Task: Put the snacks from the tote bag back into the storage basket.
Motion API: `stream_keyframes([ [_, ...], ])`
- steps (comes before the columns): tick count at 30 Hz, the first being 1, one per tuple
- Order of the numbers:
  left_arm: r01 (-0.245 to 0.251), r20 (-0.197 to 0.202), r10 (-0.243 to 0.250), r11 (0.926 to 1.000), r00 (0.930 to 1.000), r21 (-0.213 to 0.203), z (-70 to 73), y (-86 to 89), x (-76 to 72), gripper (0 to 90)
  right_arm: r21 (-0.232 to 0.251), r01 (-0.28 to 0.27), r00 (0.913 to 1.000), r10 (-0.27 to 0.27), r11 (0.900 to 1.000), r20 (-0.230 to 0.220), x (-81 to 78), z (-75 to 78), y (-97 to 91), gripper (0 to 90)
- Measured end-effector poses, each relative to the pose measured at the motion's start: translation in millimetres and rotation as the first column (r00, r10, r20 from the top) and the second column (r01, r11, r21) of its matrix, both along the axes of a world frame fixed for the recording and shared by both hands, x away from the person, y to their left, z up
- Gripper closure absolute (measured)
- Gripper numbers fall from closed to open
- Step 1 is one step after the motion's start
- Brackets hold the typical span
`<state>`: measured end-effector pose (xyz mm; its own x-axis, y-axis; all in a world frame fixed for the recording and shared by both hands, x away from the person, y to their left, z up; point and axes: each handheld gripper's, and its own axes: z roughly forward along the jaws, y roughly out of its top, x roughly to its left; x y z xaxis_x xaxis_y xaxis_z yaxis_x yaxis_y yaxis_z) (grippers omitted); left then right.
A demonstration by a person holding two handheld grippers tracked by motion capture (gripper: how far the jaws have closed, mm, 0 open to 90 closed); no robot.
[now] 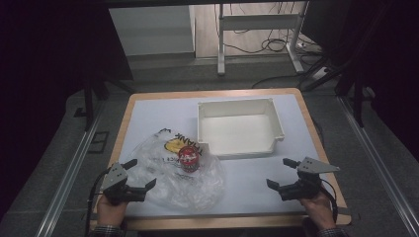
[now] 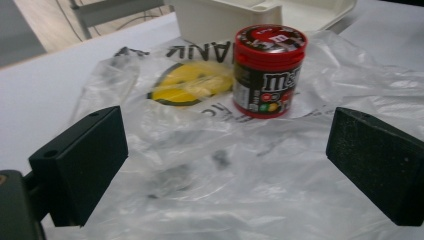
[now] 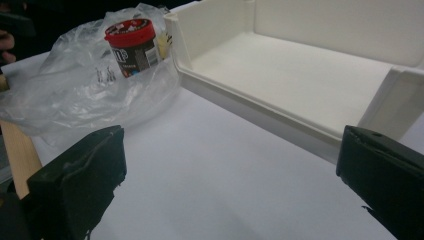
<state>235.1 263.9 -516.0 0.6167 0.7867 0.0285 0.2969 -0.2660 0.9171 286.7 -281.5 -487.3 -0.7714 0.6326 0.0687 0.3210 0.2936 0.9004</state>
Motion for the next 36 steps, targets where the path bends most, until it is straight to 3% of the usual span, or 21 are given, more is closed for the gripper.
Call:
stream_keyframes([
  [2, 0.006, -0.001, -0.006, 0.9999, 1.0, -0.012, -0.4, 1.5, -0.3, 3.1, -0.019, -0.006, 1.0, 0.006, 0.9998, 0.008, 2.5, -1.9, 1.9, 0.0],
  [6, 0.019, -0.008, -0.019, 0.9996, 0.9998, 0.02, -1.4, -2.6, -0.9, 3.1, -0.05, 0.007, 0.9996, -0.006, 0.9987, 0.027, 1.6, -2.4, 4.5, 0.0],
  [11, 0.028, -0.006, -0.027, 0.9992, 0.9996, 0.027, -1.0, -4.9, -1.4, 3.1, -0.056, 0.01, 0.9995, -0.009, 0.9984, 0.032, 2.1, -3.4, 6.1, 0.0],
  [24, 0.057, -0.012, -0.057, 0.9983, 0.9983, -0.007, -1.2, -5.5, -0.6, 1.8, -0.081, -0.008, 0.9996, 0.01, 0.9967, 0.025, 2.5, -4.9, 12.8, 0.0],
  [36, 0.035, 0.012, -0.034, 0.9986, 0.9993, -0.039, -0.5, -0.2, -3.3, 1.1, -0.085, 0.0, 0.9994, 0.003, 0.9964, 0.035, 3.0, -2.2, 14.5, 0.0],
])
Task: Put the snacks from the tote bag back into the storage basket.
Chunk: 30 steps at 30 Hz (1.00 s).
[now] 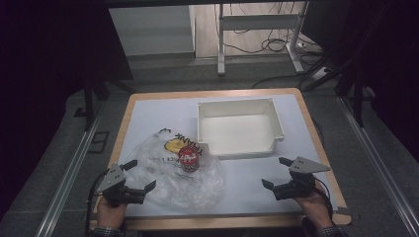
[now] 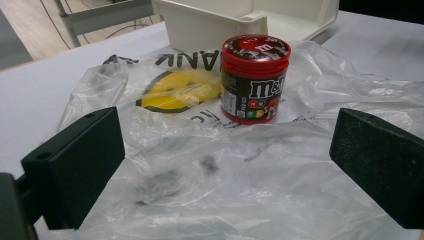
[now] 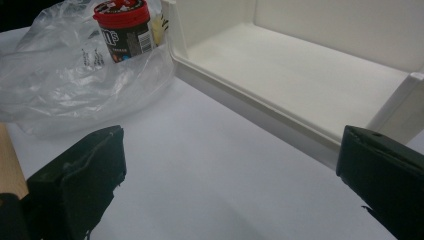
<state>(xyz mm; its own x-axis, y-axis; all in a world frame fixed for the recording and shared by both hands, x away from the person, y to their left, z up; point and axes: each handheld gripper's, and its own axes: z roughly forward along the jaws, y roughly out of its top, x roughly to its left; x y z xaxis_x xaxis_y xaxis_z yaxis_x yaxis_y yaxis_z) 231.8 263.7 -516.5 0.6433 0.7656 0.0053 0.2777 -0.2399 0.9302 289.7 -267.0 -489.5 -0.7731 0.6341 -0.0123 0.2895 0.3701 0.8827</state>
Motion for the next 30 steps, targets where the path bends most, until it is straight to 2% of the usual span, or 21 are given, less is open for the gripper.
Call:
stream_keyframes([
  [9, -0.01, -0.009, 0.01, 0.9999, 0.9999, 0.006, 0.4, 0.3, -0.9, 0.9, 0.023, -0.006, 0.9999, 0.006, 0.9997, 0.012, 2.4, 5.5, 1.1, 0.0],
  [16, -0.002, -0.022, 0.002, 1.0, 0.9998, 0.007, 1.1, -0.9, -1.4, 0.8, 0.016, -0.024, 0.9997, 0.024, 0.9996, 0.01, 4.4, 6.3, 5.8, 0.0],
  [23, -0.003, -0.014, 0.003, 0.9994, 0.9999, 0.036, 1.2, -5.7, -2.6, 0.0, 0.0, -0.04, 0.999, 0.04, 0.9992, 0.017, 7.8, 7.8, 10.8, 0.0],
  [30, 0.002, -0.022, -0.002, 0.9999, 0.9998, 0.013, 0.9, -4.8, -2.3, 0.0, 0.0, -0.049, 0.9988, 0.049, 0.9988, 0.006, 13.4, 6.9, 12.5, 0.0],
])
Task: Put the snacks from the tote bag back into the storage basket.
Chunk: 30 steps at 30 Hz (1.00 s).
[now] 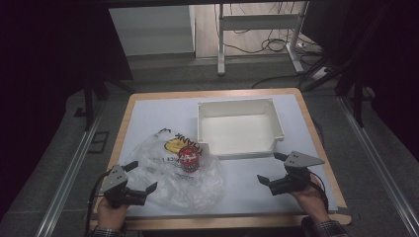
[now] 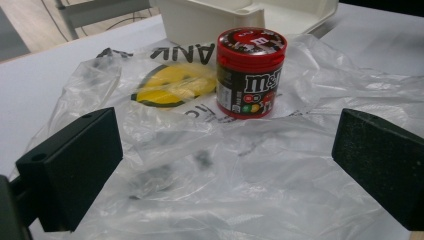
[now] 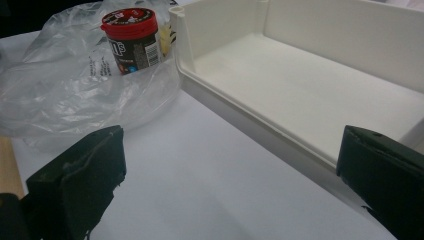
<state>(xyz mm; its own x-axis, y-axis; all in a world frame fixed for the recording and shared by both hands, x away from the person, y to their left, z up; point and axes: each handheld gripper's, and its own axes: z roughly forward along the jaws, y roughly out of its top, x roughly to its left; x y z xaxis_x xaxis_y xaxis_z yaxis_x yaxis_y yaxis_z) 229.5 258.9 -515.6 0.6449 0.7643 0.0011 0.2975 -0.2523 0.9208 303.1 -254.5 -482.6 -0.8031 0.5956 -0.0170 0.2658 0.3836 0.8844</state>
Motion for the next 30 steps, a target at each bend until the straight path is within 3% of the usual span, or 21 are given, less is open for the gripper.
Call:
stream_keyframes([
  [7, 0.033, -0.004, -0.033, 0.9994, 0.9994, 0.011, -0.5, -4.1, 0.2, 0.0, -0.01, -0.014, 0.9997, 0.014, 0.9998, -0.018, 3.8, -2.2, 5.5, 0.0],
  [13, 0.031, 0.01, -0.031, 0.9994, 0.9995, -0.013, 1.0, -3.7, -1.0, 0.0, 0.013, -0.03, 0.9994, 0.031, 0.9995, -0.017, 8.7, -0.8, 12.1, 0.0],
  [30, 0.052, 0.007, -0.051, 0.9981, 0.9987, -0.035, 0.1, -4.8, -1.1, 0.0, -0.007, -0.08, 0.9963, 0.08, 0.9968, -0.033, 16.7, 3.8, 34.1, 0.0],
])
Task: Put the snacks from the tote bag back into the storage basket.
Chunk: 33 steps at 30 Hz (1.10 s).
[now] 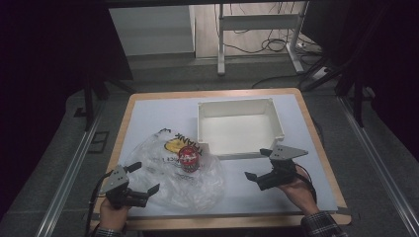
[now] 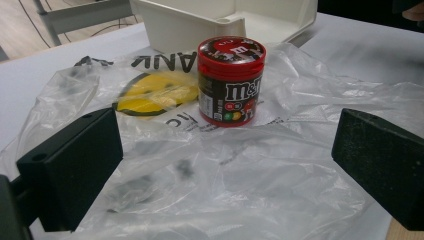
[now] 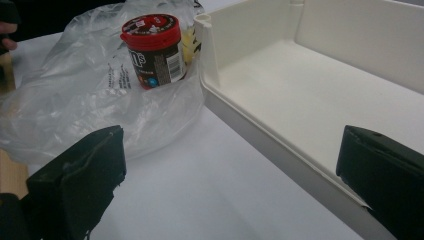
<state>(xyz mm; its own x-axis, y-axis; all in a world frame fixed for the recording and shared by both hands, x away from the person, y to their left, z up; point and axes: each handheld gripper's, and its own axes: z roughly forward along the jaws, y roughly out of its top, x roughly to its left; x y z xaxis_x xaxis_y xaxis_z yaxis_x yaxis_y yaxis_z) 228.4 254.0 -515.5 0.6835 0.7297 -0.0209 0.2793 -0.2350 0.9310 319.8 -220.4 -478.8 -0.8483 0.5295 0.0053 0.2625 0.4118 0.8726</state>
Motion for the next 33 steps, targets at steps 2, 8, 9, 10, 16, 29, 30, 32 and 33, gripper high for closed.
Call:
stream_keyframes([
  [2, 0.002, -0.001, -0.002, 1.0, 1.0, 0.002, 0.0, -0.4, 0.0, 0.0, -0.001, -0.005, 1.0, 0.005, 1.0, -0.003, 1.4, 0.7, 2.0, 0.0],
  [8, 0.005, 0.007, -0.005, 0.9999, 1.0, 0.012, 1.0, -1.4, -0.8, 0.2, -0.011, -0.018, 0.9998, 0.018, 0.9998, -0.005, 5.4, 1.0, 7.6, 0.0],
  [9, 0.003, 0.006, -0.003, 0.9999, 1.0, 0.012, 1.4, -1.2, -0.9, 0.2, -0.013, -0.025, 0.9997, 0.025, 0.9996, -0.008, 6.9, 0.9, 10.2, 0.0],
  [10, 0.001, 0.004, -0.001, 1.0, 1.0, 0.009, 1.9, -0.9, -1.1, 0.3, -0.014, -0.029, 0.9995, 0.029, 0.9995, -0.012, 7.5, 1.0, 11.2, 0.0],
  [16, -0.013, 0.012, 0.013, 0.9999, 0.9998, 0.01, 3.9, -1.4, -2.7, 0.5, -0.026, -0.044, 0.999, 0.043, 0.9987, -0.014, 11.1, 2.1, 18.5, 0.0],
  [29, -0.022, 0.034, 0.021, 0.9997, 0.9992, 0.01, 4.3, -0.7, -3.9, 0.6, -0.053, -0.072, 0.9972, 0.071, 0.996, -0.025, 19.1, 0.2, 32.3, 0.0],
  [30, -0.021, 0.033, 0.021, 0.9997, 0.9992, 0.011, 4.2, -0.8, -3.7, 0.6, -0.054, -0.075, 0.997, 0.074, 0.9957, -0.022, 19.6, 0.1, 33.3, 0.0],
  [32, -0.02, 0.031, 0.019, 0.9997, 0.9993, 0.014, 3.8, -1.1, -3.5, 0.6, -0.053, -0.078, 0.9968, 0.076, 0.9956, -0.023, 20.0, 0.1, 34.4, 0.0],
  [33, -0.018, 0.031, 0.018, 0.9997, 0.9994, 0.017, 3.7, -1.3, -3.3, 0.6, -0.053, -0.079, 0.9967, 0.077, 0.9955, -0.023, 20.3, 0.1, 36.0, 0.0],
])
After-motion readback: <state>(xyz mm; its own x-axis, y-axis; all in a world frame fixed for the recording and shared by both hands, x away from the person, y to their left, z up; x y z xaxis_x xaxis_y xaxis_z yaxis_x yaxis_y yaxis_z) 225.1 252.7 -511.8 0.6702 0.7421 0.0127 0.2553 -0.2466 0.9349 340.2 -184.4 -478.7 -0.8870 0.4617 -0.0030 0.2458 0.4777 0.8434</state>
